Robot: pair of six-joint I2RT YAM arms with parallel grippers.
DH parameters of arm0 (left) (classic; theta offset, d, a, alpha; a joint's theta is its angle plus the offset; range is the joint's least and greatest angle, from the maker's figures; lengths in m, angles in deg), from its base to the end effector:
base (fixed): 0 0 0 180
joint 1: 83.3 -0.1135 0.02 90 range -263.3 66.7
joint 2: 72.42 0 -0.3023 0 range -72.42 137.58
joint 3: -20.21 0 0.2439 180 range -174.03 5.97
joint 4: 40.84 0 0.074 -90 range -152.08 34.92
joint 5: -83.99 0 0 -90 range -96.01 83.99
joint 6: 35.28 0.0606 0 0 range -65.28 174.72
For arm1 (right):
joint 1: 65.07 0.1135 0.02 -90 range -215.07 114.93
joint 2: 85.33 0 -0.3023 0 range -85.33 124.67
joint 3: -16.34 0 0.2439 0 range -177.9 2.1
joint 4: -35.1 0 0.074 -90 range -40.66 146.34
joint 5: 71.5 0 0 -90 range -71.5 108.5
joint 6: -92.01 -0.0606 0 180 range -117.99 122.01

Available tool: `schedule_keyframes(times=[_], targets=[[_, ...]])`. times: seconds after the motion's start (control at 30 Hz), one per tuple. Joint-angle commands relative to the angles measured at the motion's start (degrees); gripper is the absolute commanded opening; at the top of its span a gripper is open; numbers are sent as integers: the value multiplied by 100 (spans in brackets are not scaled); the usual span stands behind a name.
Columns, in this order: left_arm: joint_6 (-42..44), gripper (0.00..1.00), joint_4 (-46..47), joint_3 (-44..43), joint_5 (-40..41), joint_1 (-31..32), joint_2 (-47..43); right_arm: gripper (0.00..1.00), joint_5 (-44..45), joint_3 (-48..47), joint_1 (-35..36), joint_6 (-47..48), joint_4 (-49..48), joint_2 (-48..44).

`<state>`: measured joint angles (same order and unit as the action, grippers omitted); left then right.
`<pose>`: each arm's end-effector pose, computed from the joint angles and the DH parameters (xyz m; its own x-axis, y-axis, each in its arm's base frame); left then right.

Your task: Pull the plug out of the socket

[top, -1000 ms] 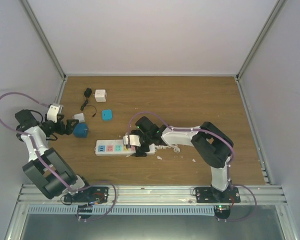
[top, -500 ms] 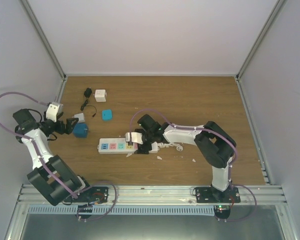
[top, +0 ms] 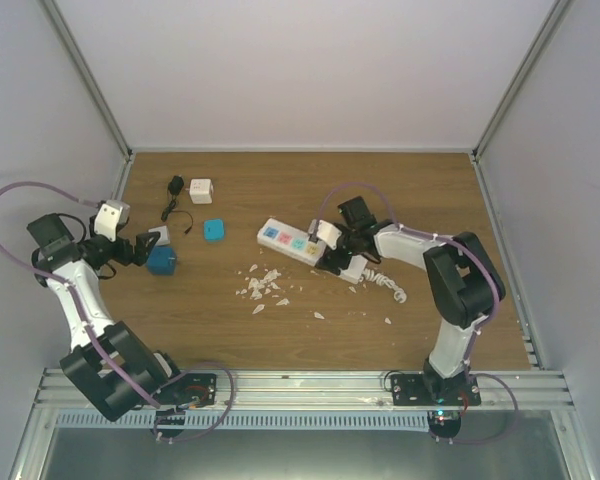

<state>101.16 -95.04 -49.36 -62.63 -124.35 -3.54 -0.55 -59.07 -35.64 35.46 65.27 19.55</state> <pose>0.1982 0.1055 0.3121 -0.4083 0.1732 -0.8963 0.4484 0.8933 -0.0317 0.3180 0.2021 0.1724 -0.2918 -0.7629 -0.5770 -0.9216 0.3856 -0.0436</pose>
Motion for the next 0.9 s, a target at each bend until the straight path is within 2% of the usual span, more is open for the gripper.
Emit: schedule_keyframes(times=[0.0,0.2,0.3,0.7,0.87], targets=[[-212,99,389,54,-131,168,-173,62,602,2,-675,-803,729,185],[-461,99,627,14,-46,448,-166,69,769,-128,-1481,-1506,600,181],[-537,99,724,41,110,684,-161,70,1005,-18,-1792,-1816,412,34],[-1226,99,1328,-40,710,1954,157,73,2085,590,-2060,-3308,390,-411],[-1327,99,1386,-74,977,2570,310,86,2109,820,-2079,-3640,351,-583]])
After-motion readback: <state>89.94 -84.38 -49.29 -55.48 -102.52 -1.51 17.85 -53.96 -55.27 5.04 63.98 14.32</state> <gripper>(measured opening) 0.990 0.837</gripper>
